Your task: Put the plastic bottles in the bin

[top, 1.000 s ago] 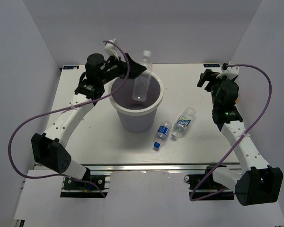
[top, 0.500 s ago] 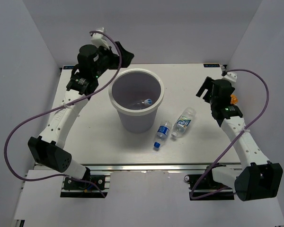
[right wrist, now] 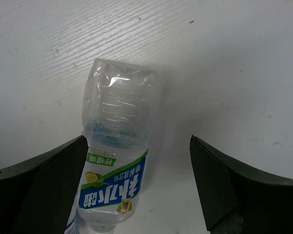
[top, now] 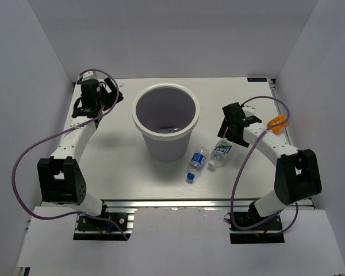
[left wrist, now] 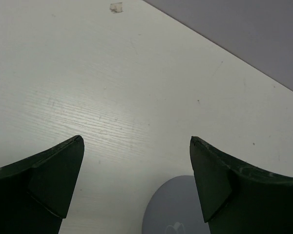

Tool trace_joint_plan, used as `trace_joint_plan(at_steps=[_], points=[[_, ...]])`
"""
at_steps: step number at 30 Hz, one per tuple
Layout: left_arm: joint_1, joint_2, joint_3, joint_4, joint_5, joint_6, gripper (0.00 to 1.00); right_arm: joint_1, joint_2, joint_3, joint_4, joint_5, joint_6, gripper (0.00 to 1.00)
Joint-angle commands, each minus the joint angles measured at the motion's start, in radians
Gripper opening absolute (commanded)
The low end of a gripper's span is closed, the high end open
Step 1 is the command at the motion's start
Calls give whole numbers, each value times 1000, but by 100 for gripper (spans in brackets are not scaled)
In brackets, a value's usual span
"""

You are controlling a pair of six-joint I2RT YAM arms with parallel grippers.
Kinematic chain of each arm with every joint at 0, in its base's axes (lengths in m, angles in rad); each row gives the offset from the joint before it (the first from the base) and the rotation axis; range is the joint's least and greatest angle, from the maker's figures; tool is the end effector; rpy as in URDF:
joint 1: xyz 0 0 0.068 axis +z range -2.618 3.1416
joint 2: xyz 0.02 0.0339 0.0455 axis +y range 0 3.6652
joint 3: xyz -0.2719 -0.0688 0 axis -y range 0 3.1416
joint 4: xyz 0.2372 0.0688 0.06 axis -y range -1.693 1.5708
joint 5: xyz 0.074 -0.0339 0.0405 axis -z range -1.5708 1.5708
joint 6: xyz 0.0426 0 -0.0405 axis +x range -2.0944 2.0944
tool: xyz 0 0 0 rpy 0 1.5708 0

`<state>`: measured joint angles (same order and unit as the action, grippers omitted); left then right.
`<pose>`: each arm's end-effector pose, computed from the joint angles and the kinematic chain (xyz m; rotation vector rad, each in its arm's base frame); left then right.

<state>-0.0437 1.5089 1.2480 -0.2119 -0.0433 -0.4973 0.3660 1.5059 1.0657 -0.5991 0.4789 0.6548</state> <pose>0.3513 -0.0135 0.3286 -0.4888 1.9969 -0.2931 0.2864 0.0887 0.2416 0.5129 2.3976 -0.1958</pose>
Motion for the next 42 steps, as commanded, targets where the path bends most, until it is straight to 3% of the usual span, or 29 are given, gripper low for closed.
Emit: trace_joint_plan(at_steps=[1, 8, 12, 13, 16, 18, 20, 22, 27, 32, 36, 39, 40, 42], points=[[25, -38, -27, 54, -30, -21, 98, -2, 29, 1, 62, -41, 40, 89], [34, -7, -64, 48, -27, -18, 98, -2, 155, -26, 142, -169, 52, 89], [38, -10, -71, 33, -40, -24, 98, -4, 159, 0, 144, -134, 51, 69], [38, -13, -76, 32, -36, -26, 98, -2, 134, 13, 144, -111, 39, 55], [38, -36, -114, 54, -23, -26, 98, -6, 79, 94, 137, 22, -62, 41], [39, -50, -131, 62, -33, -26, 98, -12, 47, 151, 153, 111, -121, 37], [39, -70, -150, 60, -64, -29, 98, -18, -1, 247, 191, 96, -259, 36], [39, -79, -166, 48, -84, -35, 98, -15, -38, 327, 244, 41, -405, 36], [39, -127, -203, 51, -95, -50, 98, 66, -116, 473, 498, -285, -700, 38], [39, -159, -236, 82, -86, -72, 98, 198, -55, 582, 544, -577, -785, 47], [39, -167, -240, 78, -76, -76, 98, 316, 23, 631, 509, -571, -817, 55], [39, -171, -240, 69, -82, -78, 98, 350, 59, 645, 478, -583, -801, 71], [39, -174, -239, 68, -86, -76, 98, 356, 63, 645, 470, -582, -793, 84], [39, -179, -240, 68, -93, -78, 98, 366, 63, 652, 457, -582, -788, 89]])
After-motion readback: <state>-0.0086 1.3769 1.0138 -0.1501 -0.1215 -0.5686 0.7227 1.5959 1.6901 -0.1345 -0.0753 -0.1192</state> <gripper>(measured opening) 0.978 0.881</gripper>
